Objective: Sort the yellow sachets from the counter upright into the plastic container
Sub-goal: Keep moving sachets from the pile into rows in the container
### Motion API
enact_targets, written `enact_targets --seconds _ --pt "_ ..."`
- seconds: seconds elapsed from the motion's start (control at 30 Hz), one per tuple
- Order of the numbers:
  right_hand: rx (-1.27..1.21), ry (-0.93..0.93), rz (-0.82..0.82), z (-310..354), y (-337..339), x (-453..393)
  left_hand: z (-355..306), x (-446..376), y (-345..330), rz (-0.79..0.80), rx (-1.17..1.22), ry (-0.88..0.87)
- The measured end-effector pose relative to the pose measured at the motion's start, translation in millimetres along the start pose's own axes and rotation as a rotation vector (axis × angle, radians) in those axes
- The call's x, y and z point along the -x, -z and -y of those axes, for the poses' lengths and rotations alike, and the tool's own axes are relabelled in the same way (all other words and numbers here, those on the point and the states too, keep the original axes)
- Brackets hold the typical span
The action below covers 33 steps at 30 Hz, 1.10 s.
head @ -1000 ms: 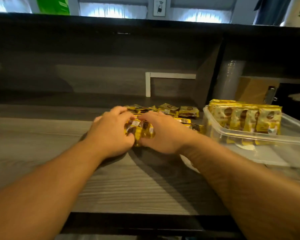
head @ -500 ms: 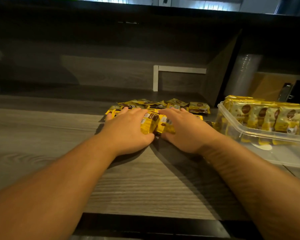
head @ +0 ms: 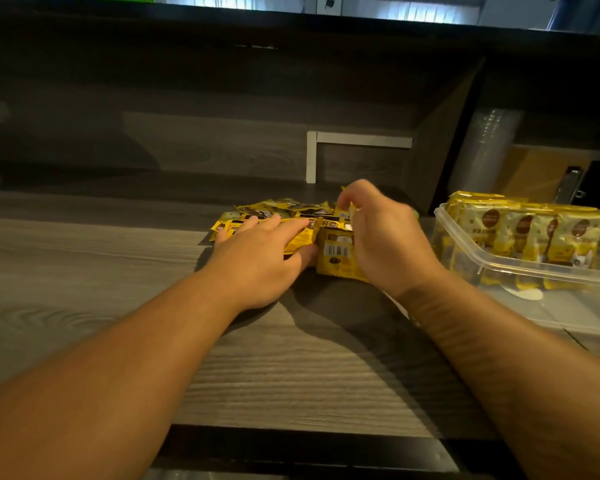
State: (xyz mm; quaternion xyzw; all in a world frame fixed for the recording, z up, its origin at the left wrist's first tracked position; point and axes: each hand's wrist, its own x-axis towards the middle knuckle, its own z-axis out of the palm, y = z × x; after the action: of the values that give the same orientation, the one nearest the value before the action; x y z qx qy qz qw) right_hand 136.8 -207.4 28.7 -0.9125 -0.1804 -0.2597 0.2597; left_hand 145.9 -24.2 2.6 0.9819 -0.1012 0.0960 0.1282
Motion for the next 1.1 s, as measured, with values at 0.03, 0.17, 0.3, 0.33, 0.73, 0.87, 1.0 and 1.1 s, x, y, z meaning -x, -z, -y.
enact_targets --seconds 0.03,0.17,0.3,0.33,0.73,0.87,1.0,1.1 --pt "-0.121 -0.051 -0.062 1 2 0 -1 0 0 0.005 -0.004 0.001" --pt "-0.550 -0.288 -0.215 4 7 1 -3 2 0 0.000 -0.048 -0.010" --pt "-0.735 -0.427 -0.251 9 11 1 -7 1 -3 0.002 -0.145 -0.021" --pt "-0.757 -0.449 -0.263 8 11 0 -8 1 -2 -0.005 -0.162 -0.029" --pt "-0.969 -0.504 -0.319 8 23 5 -14 6 4 -0.468 0.603 -0.186" --pt "-1.024 -0.503 -0.371 5 31 4 -34 7 26 -0.592 0.878 0.156" --pt "-1.067 -0.504 -0.425 6 42 5 -64 4 46 -0.452 1.296 0.606" --pt "-1.107 -0.519 -0.481 6 58 3 -82 0 55 -0.284 1.632 0.758"
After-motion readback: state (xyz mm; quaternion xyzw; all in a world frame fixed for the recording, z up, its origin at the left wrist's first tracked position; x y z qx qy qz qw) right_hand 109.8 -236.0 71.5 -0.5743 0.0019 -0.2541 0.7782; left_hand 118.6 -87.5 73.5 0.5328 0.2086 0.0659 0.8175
